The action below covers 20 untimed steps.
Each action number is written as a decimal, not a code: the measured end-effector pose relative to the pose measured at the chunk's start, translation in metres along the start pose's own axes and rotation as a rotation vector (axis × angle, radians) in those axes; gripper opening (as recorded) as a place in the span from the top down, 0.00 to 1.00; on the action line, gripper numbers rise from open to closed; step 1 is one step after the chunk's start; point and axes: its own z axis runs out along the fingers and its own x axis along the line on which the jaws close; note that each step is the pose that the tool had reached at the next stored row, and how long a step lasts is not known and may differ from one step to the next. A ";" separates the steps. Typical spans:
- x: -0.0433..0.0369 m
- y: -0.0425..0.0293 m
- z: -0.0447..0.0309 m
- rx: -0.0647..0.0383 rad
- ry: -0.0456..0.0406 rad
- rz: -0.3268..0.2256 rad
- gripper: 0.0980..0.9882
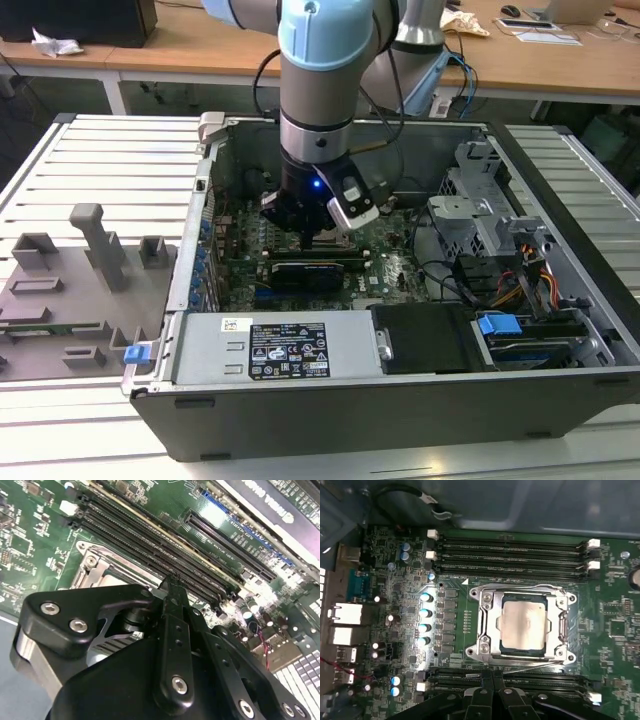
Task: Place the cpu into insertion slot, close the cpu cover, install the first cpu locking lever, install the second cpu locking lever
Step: 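Install the second cpu locking lever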
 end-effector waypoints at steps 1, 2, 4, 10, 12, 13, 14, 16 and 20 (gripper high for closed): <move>0.0001 -0.0003 0.0032 -0.001 0.0001 -0.002 0.99; 0.0003 -0.0007 0.0035 -0.003 0.0002 -0.002 0.99; 0.0003 -0.0013 0.0036 -0.007 -0.0002 -0.002 0.99; 0.0021 -0.0097 0.0039 -0.052 -0.0023 -0.005 0.99; 0.0030 -0.0118 0.0041 -0.059 -0.0020 -0.010 0.99; 0.0040 -0.0124 0.0041 -0.065 -0.0018 -0.014 0.99; 0.0041 -0.0125 0.0041 -0.069 -0.0017 -0.016 0.99; 0.0044 -0.0129 0.0041 -0.075 -0.0020 -0.017 0.99; 0.0044 -0.0130 0.0042 -0.077 -0.0021 -0.017 0.99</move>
